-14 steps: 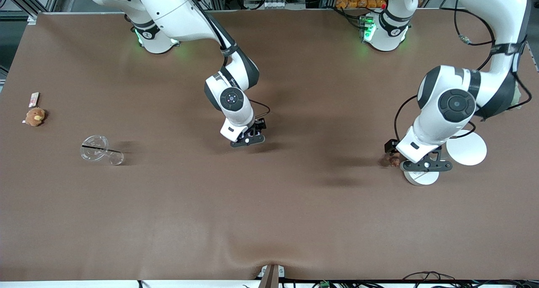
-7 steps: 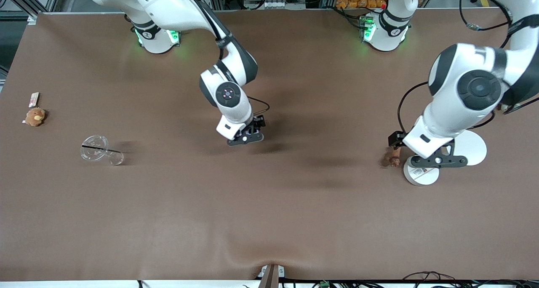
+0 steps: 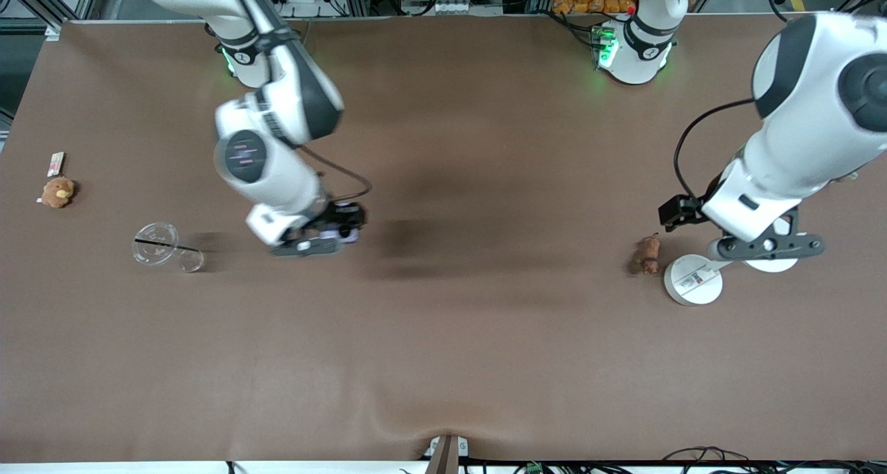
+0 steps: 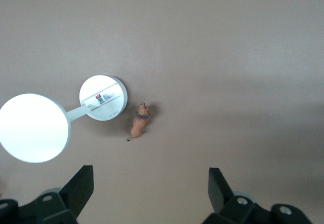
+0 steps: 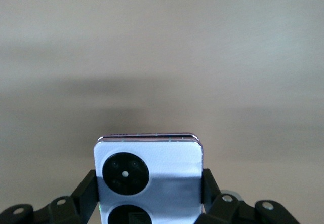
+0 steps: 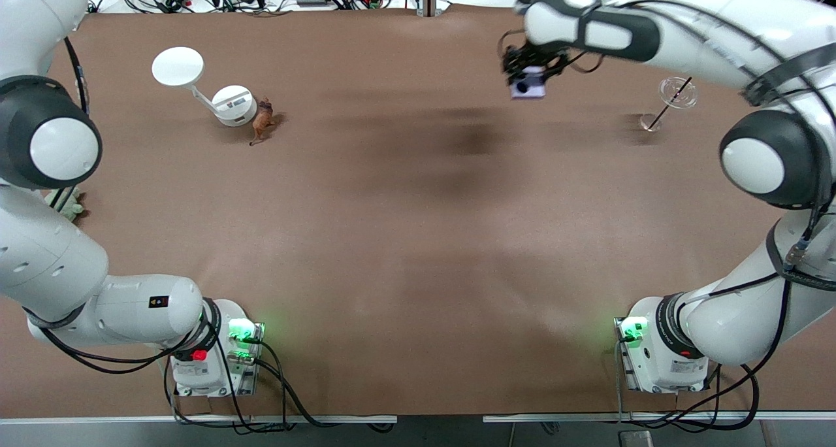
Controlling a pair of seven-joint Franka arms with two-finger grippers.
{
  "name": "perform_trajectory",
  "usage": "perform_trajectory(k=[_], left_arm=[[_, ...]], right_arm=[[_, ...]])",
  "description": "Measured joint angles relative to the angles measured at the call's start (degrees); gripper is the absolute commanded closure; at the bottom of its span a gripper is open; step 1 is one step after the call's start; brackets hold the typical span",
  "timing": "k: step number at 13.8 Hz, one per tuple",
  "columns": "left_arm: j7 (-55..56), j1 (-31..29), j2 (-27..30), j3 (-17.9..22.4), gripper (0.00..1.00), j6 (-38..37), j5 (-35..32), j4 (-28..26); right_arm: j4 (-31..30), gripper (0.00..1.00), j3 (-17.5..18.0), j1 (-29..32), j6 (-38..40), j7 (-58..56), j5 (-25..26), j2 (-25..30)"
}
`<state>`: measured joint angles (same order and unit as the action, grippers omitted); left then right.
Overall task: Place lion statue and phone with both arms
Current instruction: 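Release the lion, raise the left gripper while the right gripper carries the phone, then lower the white phone beside the glass cup with the right gripper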
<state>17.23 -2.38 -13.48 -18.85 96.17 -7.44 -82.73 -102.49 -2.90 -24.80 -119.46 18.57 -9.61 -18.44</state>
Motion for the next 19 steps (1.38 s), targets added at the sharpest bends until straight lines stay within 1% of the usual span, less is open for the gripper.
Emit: perform_trajectory(k=[3, 6, 9, 11, 13, 16, 17, 19], left_arm=[[0.00, -0.29, 3.69, 0.20, 0.00, -2.13, 0.42, 0.19], [0.00, -0.45, 6.58, 0.22, 0.00, -3.67, 0.47, 0.20], [0.00, -1.21, 8.36, 0.27, 0.00, -4.52, 0.53, 0.18], [-0.47, -2.25, 8.87, 0.45, 0.00, -5.17, 1.76, 0.12], [-2.48, -1.55, 9.35, 2.43, 0.00, -5.46, 3.07, -0.28], [-3.66, 4.25, 11.61, 9.36, 0.00, -5.75, 3.47, -2.18], [-3.74, 5.78, 12.57, 11.03, 0.00, -5.87, 3.53, -2.91], [-3.77, 7.59, 14.00, 12.87, 0.00, -6.05, 3.55, -4.02]], right_arm=[[-0.04, 0.85, -0.04, 7.90, 4.29, -1.05, 0.04, 0.38], [-0.09, 0.85, -0.04, 13.98, 7.46, -1.85, 0.32, 0.33], [0.36, 0.85, 0.01, 18.41, 6.36, -6.36, 3.12, -1.03], [1.36, 0.85, 0.02, 21.08, 3.57, -11.04, 3.33, -4.06], [1.86, 0.85, 0.04, 22.80, 0.21, -15.11, 3.35, -7.78], [2.23, 0.84, 0.05, 24.14, -4.98, -19.51, 3.35, -13.34], [2.39, 0.83, 0.06, 24.28, -5.89, -20.00, 3.35, -14.83], [2.61, 0.81, 0.16, 24.29, -6.12, -20.18, 3.35, -16.63]])
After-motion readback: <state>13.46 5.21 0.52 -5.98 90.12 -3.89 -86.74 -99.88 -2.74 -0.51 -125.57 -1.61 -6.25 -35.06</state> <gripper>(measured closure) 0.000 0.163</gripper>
